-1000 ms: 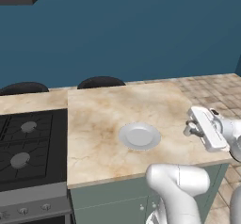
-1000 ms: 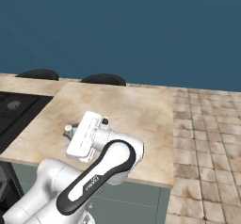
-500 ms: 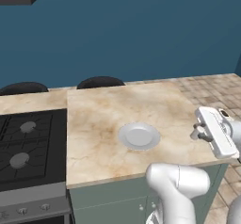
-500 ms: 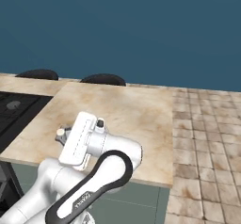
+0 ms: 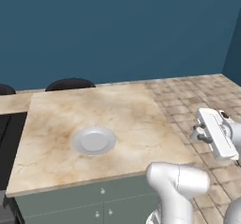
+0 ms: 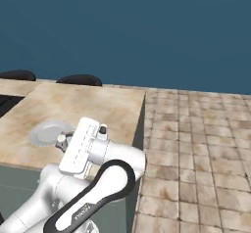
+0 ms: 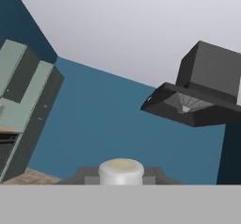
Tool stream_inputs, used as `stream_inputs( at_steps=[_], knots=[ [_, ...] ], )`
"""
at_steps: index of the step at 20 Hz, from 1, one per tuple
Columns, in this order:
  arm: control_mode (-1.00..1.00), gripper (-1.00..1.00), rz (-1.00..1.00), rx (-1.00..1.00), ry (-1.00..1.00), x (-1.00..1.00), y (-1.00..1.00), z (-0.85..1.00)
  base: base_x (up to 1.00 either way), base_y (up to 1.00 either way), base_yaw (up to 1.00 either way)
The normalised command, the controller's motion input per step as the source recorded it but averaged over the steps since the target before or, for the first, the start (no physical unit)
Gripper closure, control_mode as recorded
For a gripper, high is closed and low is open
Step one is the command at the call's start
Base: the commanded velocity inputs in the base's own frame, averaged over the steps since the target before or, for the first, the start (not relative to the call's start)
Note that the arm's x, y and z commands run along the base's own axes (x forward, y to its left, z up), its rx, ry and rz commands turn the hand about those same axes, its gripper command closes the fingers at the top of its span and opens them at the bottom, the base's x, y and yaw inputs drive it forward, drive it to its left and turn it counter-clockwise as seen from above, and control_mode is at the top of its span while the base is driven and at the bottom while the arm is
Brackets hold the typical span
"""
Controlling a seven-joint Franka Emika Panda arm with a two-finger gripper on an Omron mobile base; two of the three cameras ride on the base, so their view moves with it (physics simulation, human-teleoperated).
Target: Pick up the marshmallow and place it in the cup of hot chocolate on the dining counter.
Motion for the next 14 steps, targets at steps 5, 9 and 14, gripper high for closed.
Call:
stream_inputs(
  at_steps=[5, 9, 14],
  knots=[
    [1.0, 1.0, 0.0, 0.0, 0.0, 0.0, 0.0, 0.0, 0.0, -1.0, -0.05],
    [1.0, 1.0, 0.0, 0.0, 0.0, 0.0, 0.0, 0.0, 0.0, -1.0, 0.0],
    [1.0, 1.0, 0.0, 0.0, 0.0, 0.0, 0.0, 0.0, 0.1, -1.0, 0.0]
  ],
)
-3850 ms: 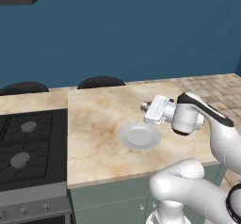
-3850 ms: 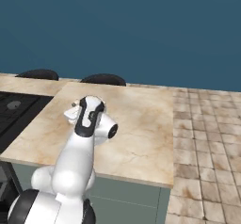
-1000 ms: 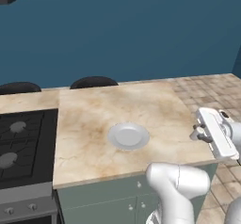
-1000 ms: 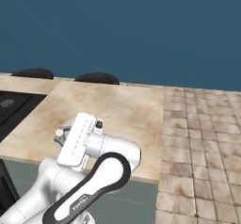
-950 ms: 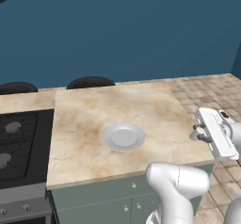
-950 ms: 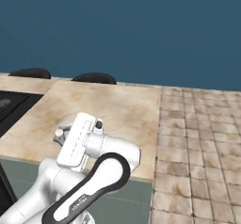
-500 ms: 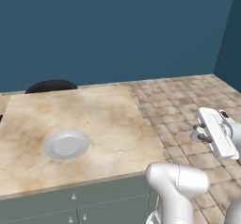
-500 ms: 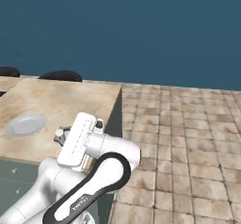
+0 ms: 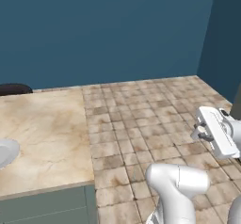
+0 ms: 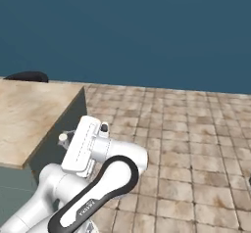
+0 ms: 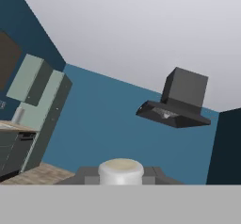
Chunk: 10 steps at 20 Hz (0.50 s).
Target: Pick up the marshmallow and place it in the cup of hot chocolate on the dining counter.
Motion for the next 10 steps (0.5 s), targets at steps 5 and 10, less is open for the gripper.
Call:
stream_inputs(
  at_steps=[5, 10],
  knots=[
    [1.0, 1.0, 0.0, 0.0, 0.0, 0.0, 0.0, 0.0, 0.91, -0.88, 0.05],
    [1.0, 1.0, 0.0, 0.0, 0.0, 0.0, 0.0, 0.0, 1.0, -0.07, 0.2]
  ],
)
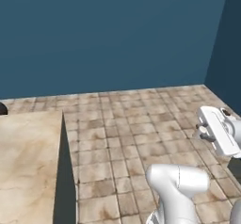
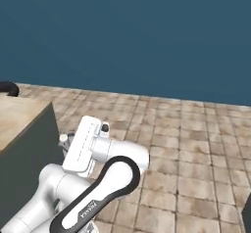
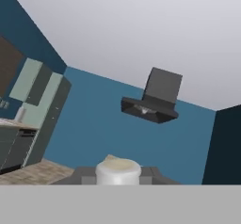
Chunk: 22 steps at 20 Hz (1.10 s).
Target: Pick up the marshmallow and place it in the cup of hot chocolate on the dining counter.
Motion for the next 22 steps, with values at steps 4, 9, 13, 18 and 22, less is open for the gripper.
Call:
stream_inputs(
  at_steps=[4, 9, 13, 18, 22],
  knots=[
    [1.0, 1.0, 0.0, 0.0, 0.0, 0.0, 0.0, 0.0, 1.0, 0.01, 0.22],
    [1.0, 1.0, 0.0, 0.0, 0.0, 0.0, 0.0, 0.0, 1.0, -0.28, 0.28],
    [1.0, 1.0, 0.0, 0.0, 0.0, 0.0, 0.0, 0.0, 1.0, -0.45, 0.28],
    [1.0, 1.0, 0.0, 0.0, 0.0, 0.0, 0.0, 0.0, 1.0, -0.34, 0.3],
    [1.0, 1.0, 0.0, 0.0, 0.0, 0.0, 0.0, 0.0, 1.0, -0.32, 0.38]
  ],
)
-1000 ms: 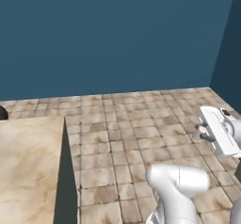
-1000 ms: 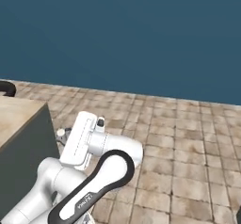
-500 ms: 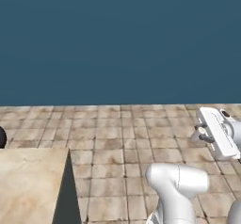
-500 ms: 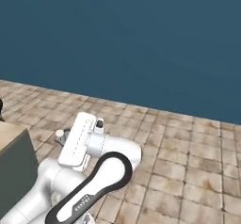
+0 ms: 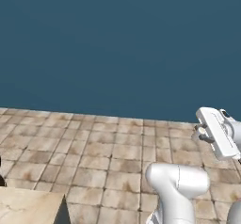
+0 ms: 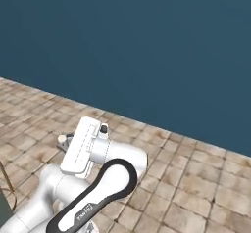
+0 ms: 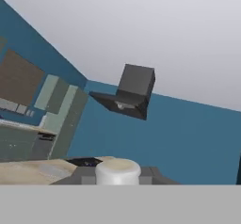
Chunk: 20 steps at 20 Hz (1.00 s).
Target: Pick up the marshmallow and place it in the cup of hot chocolate on the dining counter.
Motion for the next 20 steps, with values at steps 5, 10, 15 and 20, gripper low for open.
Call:
stream_inputs(
  at_steps=[5, 10, 15, 20],
  knots=[
    [1.0, 1.0, 0.0, 0.0, 0.0, 0.0, 0.0, 0.0, 1.0, -0.21, 0.54],
    [1.0, 1.0, 0.0, 0.0, 0.0, 0.0, 0.0, 0.0, 1.0, -0.19, 0.63],
    [1.0, 1.0, 0.0, 0.0, 0.0, 0.0, 0.0, 0.0, 1.0, -0.32, 0.58],
    [1.0, 1.0, 0.0, 0.0, 0.0, 0.0, 0.0, 0.0, 1.0, -0.38, 0.54]
  ],
)
